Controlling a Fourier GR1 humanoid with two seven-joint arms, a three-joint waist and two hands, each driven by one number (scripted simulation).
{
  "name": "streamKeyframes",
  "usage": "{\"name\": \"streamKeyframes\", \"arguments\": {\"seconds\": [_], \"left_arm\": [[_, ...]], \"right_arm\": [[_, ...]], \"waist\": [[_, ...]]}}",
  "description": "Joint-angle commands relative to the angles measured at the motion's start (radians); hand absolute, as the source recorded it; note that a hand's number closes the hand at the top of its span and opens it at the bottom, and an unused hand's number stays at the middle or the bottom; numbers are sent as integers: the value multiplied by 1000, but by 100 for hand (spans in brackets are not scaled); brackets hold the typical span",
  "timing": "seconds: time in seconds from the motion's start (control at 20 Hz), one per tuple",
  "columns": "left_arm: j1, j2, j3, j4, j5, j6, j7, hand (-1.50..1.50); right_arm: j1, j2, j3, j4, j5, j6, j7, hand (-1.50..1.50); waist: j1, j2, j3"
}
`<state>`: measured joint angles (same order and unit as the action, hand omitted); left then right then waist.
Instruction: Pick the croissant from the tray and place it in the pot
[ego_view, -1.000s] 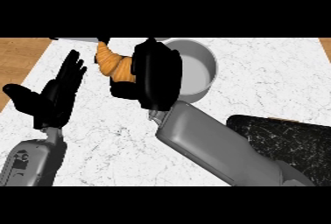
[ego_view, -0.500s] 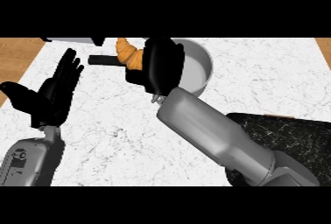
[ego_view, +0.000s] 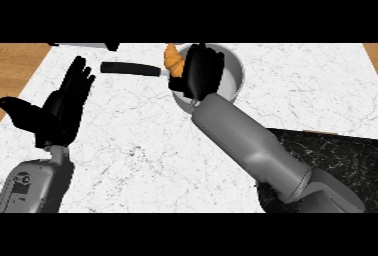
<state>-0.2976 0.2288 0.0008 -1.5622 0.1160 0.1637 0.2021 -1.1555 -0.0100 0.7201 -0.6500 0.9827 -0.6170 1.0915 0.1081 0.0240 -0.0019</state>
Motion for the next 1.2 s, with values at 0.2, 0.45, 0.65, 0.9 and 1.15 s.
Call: {"name": "streamKeyframes", "arguments": {"seconds": [0.2,0.45,0.65,0.9,1.15], "left_arm": [[-8,12,12,-8,5,-10,1,0],[-43,-10,3,13,9,-7,10,0],[-44,-5,7,18,0,-5,1,0],[-6,-13,7,-1,1,1,7,0],[16,4,42,14,7,-8,-28,0]], "right_arm": [[68,10,-118,64,-214,-168,-20,-150],[113,10,-124,-21,-396,-237,-190,-150],[101,10,-173,-79,-457,-384,-318,-150],[146,10,-191,-135,-568,-515,-439,-150],[243,10,-239,-193,-711,-544,-659,-150]], "waist": [[17,13,3],[26,17,4],[17,17,5],[-3,2,4],[-46,-3,4]]}}
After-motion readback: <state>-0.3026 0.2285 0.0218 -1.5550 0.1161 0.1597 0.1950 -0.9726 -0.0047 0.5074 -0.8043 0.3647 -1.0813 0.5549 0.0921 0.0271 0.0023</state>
